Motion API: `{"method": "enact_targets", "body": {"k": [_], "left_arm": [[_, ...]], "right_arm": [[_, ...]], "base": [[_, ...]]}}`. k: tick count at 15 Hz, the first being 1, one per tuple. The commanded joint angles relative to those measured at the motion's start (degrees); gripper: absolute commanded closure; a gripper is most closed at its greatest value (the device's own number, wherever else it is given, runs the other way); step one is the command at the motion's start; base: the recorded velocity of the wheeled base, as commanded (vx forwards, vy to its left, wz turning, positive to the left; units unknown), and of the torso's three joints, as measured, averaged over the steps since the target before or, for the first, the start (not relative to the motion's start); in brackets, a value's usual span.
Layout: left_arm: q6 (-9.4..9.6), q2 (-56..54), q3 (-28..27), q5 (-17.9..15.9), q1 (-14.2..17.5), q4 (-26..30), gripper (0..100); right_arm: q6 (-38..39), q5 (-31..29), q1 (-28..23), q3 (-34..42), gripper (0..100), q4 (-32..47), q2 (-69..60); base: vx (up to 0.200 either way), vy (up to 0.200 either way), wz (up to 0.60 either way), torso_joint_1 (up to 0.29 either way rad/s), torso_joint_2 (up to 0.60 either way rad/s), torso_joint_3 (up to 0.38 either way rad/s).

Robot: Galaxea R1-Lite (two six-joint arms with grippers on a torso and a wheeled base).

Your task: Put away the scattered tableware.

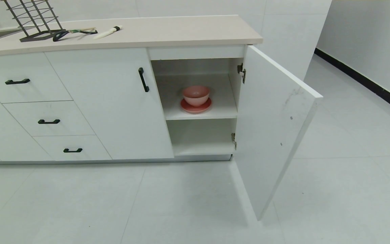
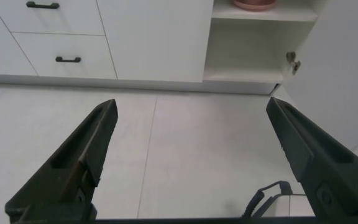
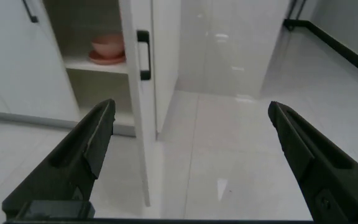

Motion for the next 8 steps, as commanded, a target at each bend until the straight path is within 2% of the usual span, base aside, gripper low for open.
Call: {"method": "enact_targets", "body": {"k": [1, 3, 4, 6, 8], "left_arm": [[-0.06, 0.07, 0.00, 0.04, 0.04, -0.01, 0], [-0.06, 0.07, 0.00, 0.04, 0.04, -0.01, 0], [-0.06, 0.07, -0.09, 0.04, 0.04, -0.01, 0], [-0.06, 0.07, 0.00, 0.04, 0.04, -0.01, 0], [-0.06, 0.07, 0.00, 0.04, 0.04, -0.01, 0]], "right_arm": [[-1.86, 3.15, 4.20, -2.79, 0, -17.72, 26.46], [-2.30, 4.82, 4.11, -2.96, 0, -35.65, 42.55], [-2.83, 7.20, 3.06, -3.75, 0, -40.84, 49.49], [-3.80, 9.92, -0.02, -6.13, 0, -42.51, 56.61], [-3.97, 10.18, -4.33, -12.72, 0, -44.27, 62.24]], "base": [[0.000, 0.000, 0.00, 0.000, 0.00, 0.000], [0.000, 0.000, 0.00, 0.000, 0.00, 0.000], [0.000, 0.000, 0.00, 0.000, 0.00, 0.000], [0.000, 0.000, 0.00, 0.000, 0.00, 0.000], [0.000, 0.000, 0.00, 0.000, 0.00, 0.000]]}}
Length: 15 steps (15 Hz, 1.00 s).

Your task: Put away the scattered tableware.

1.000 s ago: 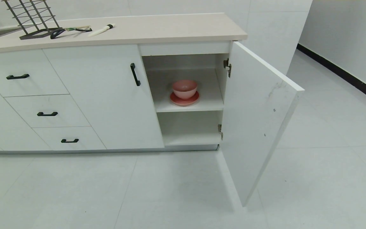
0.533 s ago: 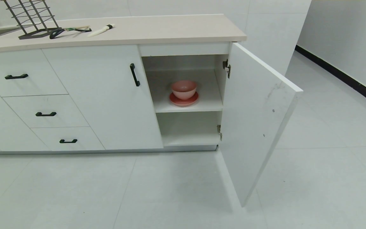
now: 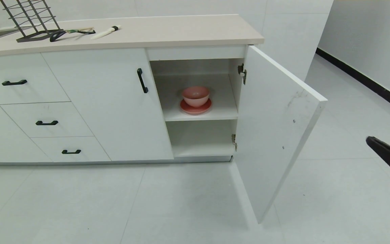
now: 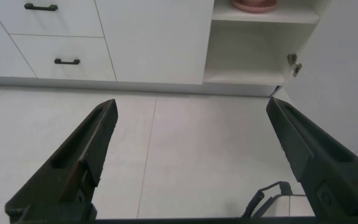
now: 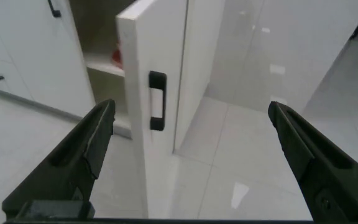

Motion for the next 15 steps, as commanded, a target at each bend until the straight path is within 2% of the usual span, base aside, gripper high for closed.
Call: {"method": "enact_targets", "body": {"k": [1, 4, 8, 9, 11, 15], "left_arm": [[-0.02, 0.07, 0.02, 0.04, 0.01, -0.01, 0], [-0.02, 0.07, -0.06, 0.04, 0.01, -0.01, 0], [-0.02, 0.07, 0.02, 0.04, 0.01, -0.01, 0], [-0.02, 0.07, 0.02, 0.04, 0.01, -0.01, 0], [-0.02, 0.07, 0.02, 0.04, 0.01, -0.01, 0], [-0.11, 0.07, -0.06, 0.04, 0.01, -0.01, 0]], "right_arm": [[-1.36, 2.03, -7.11, -8.27, 0, -4.29, 16.34], [-2.33, 5.02, -7.81, -10.55, 0, -8.51, 25.13], [-6.11, 18.46, -7.37, -13.63, 0, -20.37, 37.44], [-6.72, 19.96, -7.28, -14.07, 0, -20.46, 38.49], [-7.42, 20.66, -6.75, -16.27, 0, -20.63, 38.84], [-8.65, 22.51, -2.10, -17.58, 0, -20.81, 39.46]], "base": [[0.000, 0.000, 0.00, 0.000, 0.00, 0.000], [0.000, 0.000, 0.00, 0.000, 0.00, 0.000], [0.000, 0.000, 0.00, 0.000, 0.00, 0.000], [0.000, 0.000, 0.00, 0.000, 0.00, 0.000], [0.000, 0.000, 0.00, 0.000, 0.00, 0.000], [0.000, 0.000, 0.00, 0.000, 0.00, 0.000]]}}
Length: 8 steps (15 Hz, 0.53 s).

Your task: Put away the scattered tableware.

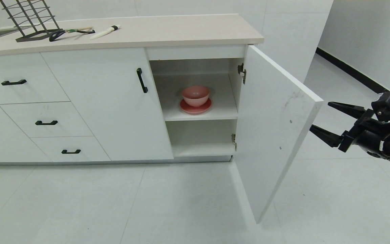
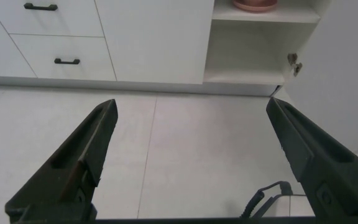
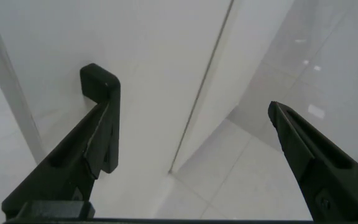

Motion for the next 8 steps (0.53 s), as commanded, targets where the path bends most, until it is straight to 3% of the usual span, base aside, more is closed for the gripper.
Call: {"method": "enact_targets", "body": {"k": [1, 8], "left_arm": [[-0.04, 0.07, -0.01, 0.02, 0.01, -0.01, 0], [-0.04, 0.07, -0.01, 0.02, 0.01, -0.01, 0]], "right_arm": [[-0.21, 0.19, 1.87, -0.15, 0, 0.05, 1.06], [-0.21, 0.10, 6.17, -2.00, 0, 0.05, 3.35]], "base": [[0.000, 0.000, 0.00, 0.000, 0.00, 0.000], [0.000, 0.000, 0.00, 0.000, 0.00, 0.000]]}}
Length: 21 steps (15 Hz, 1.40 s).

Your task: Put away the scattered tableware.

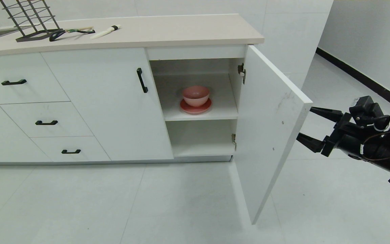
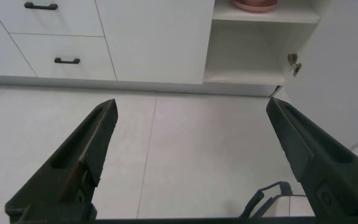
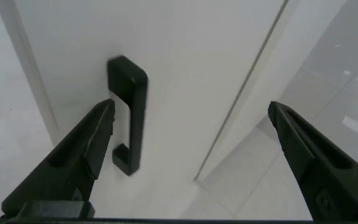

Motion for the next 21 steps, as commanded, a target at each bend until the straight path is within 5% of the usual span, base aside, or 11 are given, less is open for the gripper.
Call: {"method": "enact_targets", "body": {"k": [1, 21], "left_arm": [[-0.04, 0.07, -0.01, 0.04, 0.01, -0.01, 0], [-0.04, 0.07, -0.01, 0.04, 0.01, -0.01, 0]], "right_arm": [[0.01, 0.11, 1.36, -1.10, 0, -0.01, 0.96], [0.45, -0.06, 12.70, -6.02, 0, -0.01, 3.86]], "base": [[0.000, 0.000, 0.00, 0.000, 0.00, 0.000], [0.000, 0.000, 0.00, 0.000, 0.00, 0.000]]}}
